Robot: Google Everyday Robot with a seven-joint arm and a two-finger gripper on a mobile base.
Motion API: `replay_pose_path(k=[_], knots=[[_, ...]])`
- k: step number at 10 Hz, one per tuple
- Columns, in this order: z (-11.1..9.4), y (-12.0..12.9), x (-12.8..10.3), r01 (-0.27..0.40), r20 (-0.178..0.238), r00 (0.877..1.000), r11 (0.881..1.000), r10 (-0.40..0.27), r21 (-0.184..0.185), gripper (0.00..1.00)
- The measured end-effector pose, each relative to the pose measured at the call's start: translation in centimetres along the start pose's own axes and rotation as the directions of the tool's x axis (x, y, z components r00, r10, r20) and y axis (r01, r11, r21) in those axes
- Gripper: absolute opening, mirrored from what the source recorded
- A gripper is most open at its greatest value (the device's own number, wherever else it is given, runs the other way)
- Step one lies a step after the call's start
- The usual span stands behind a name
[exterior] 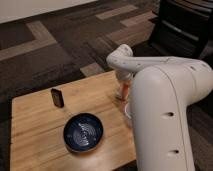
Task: Place the pepper on the white sponge
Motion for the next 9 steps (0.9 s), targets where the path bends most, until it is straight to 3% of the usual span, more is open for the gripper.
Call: replay_pose_path(k=[7,8,9], knots=[[1.8,2.1,-0.4,0.03,-0.025,0.999,0.998,-0.032,-0.054,0.0],[1.9,2.5,-0.4,0.036,-0.027,0.999,0.997,-0.038,-0.061,0.03],[2.1,2.5,-0.4,0.036,-0.032,0.999,0.997,-0.038,-0.064,0.14]])
